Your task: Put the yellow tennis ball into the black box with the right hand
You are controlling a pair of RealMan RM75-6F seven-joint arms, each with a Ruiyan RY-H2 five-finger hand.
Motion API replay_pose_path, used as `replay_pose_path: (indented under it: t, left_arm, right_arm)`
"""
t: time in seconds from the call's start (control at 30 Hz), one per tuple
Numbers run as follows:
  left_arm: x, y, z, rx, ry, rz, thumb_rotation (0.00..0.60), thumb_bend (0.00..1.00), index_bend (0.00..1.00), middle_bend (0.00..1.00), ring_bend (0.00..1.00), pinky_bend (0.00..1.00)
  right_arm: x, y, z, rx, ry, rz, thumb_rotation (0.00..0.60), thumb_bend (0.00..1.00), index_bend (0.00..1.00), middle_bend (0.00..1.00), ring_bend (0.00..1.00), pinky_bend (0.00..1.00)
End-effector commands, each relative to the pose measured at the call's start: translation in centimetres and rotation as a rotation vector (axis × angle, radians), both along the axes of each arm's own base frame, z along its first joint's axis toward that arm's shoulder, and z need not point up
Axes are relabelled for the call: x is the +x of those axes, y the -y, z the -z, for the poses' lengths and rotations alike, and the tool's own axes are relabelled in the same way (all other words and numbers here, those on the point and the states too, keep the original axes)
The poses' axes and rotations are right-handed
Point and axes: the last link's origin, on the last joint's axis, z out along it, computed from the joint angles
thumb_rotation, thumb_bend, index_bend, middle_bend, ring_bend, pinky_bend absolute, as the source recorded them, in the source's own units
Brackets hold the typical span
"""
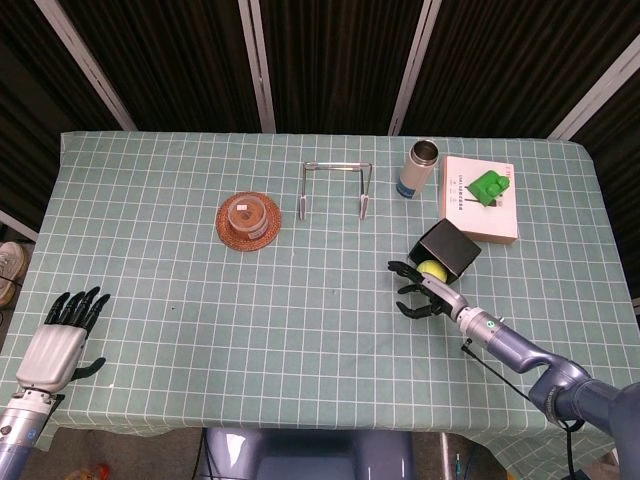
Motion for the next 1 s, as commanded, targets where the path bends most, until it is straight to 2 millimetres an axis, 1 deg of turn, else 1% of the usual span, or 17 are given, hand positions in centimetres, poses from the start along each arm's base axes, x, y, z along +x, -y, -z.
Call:
replay_pose_path:
  t: [0.03,0.4,0.6,0.77,0.9,1.0]
  left_arm:
    - [0.0,0.1,0.0,0.002,-0.001,0.001,0.600,0.15,0.00,0.00,0.03,0.02]
    - [0.0,0.0,0.1,0.000,-0.003,0.000,0.600,0.15,0.00,0.00,0.03,0.02]
    - [0.1,0.0,0.1,-0.003,-0.003,0.002,0.600,0.15,0.00,0.00,0.03,0.02]
    - [0.2,0.1,0.1,0.000,-0.001,0.005,0.600,0.15,0.00,0.00,0.03,0.02]
    - [0.2,0.1,0.1,-0.003,0.000,0.007,0.600,0.15,0.00,0.00,0.03,0.02]
    - [0.2,0.2,0.1,-0.011,0.001,0.008,0.600,0.15,0.00,0.00,0.03,0.02]
  right_arm:
    - [-0.2,0.2,-0.4,0.000,-0.045,-0.024,0.600,0.52,0.00,0.06,0.00,0.20]
    - [-0.9,1.0,-2.0,-0.048,-0.190,-0.109,0.600,0.52,0.00,0.06,0.00,0.20]
    - [-1.1,0.9,-2.6,-0.098,-0.247,-0.159,0.600,0.51,0.00,0.06,0.00,0.14]
    - [-1.1,0.9,-2.9,-0.135,-0.309,-0.217,0.600,0.52,0.00,0.06,0.00,0.07]
    - [-1.0,0.4,-2.9,-0.177,-0.350,-0.262,0.600,0.52,0.00,0.06,0.00,0.01]
    - [-0.8,-0.3,-2.9,-0.206,-0.375,-0.302,0.600,0.52,0.00,0.06,0.00,0.00]
